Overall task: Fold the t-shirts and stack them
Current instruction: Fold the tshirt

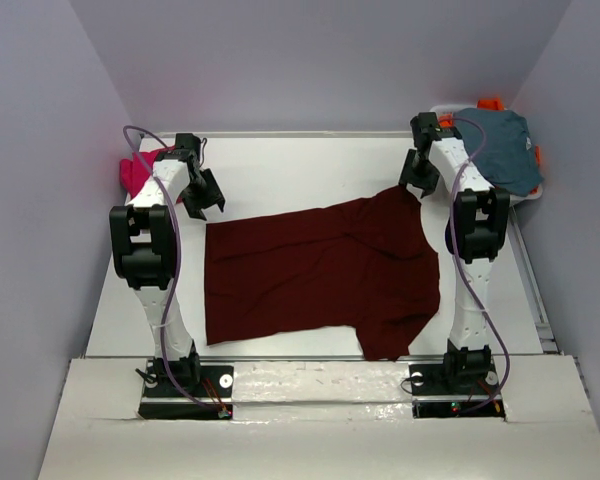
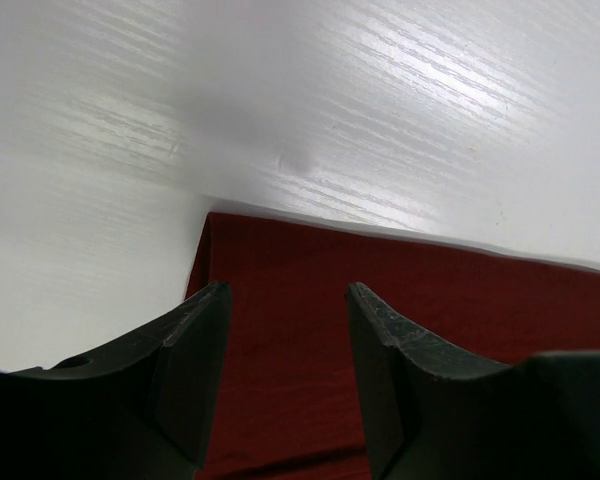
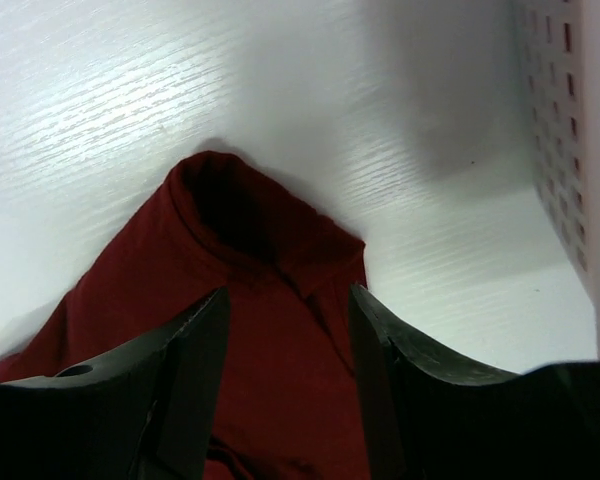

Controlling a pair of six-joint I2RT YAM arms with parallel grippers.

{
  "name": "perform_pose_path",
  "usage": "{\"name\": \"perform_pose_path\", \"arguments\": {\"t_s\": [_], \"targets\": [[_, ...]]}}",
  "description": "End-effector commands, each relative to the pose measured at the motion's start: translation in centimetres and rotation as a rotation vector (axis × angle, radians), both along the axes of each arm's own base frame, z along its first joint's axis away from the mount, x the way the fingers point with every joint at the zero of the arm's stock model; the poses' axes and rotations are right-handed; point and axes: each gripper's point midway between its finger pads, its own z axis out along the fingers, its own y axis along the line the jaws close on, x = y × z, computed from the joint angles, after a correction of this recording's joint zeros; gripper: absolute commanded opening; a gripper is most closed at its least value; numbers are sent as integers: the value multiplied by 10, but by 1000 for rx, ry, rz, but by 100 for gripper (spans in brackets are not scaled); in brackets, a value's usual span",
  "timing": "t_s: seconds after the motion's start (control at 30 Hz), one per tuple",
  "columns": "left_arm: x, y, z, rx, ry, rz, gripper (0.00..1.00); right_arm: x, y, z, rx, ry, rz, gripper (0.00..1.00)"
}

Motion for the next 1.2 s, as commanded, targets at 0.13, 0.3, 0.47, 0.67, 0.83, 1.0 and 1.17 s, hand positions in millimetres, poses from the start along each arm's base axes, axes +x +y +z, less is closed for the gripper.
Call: {"name": "perform_pose_path", "arguments": {"t_s": [0.13, 0.3, 0.47, 0.67, 0.83, 1.0, 1.17], "targets": [[0, 2, 10, 5, -16, -6, 60, 8, 9, -4, 64, -17, 34, 56], [-1, 2, 8, 9, -11, -6, 60, 7, 17, -12, 106, -8, 51, 55], [-1, 3, 9, 12, -13, -5, 60, 7, 19, -18, 112, -1, 56, 52], [-1, 3, 9, 13, -10, -5, 60, 5, 18, -28, 110, 19, 56, 50], [0, 4, 9, 16, -11, -4, 60, 2, 16, -32, 102, 28, 53, 42], [0, 4, 8, 16, -8, -4, 60, 2, 14, -28, 90, 20, 50, 20], [-1, 4, 6, 18, -7, -3, 60, 2, 11, -24, 71, 18, 42, 10]]}}
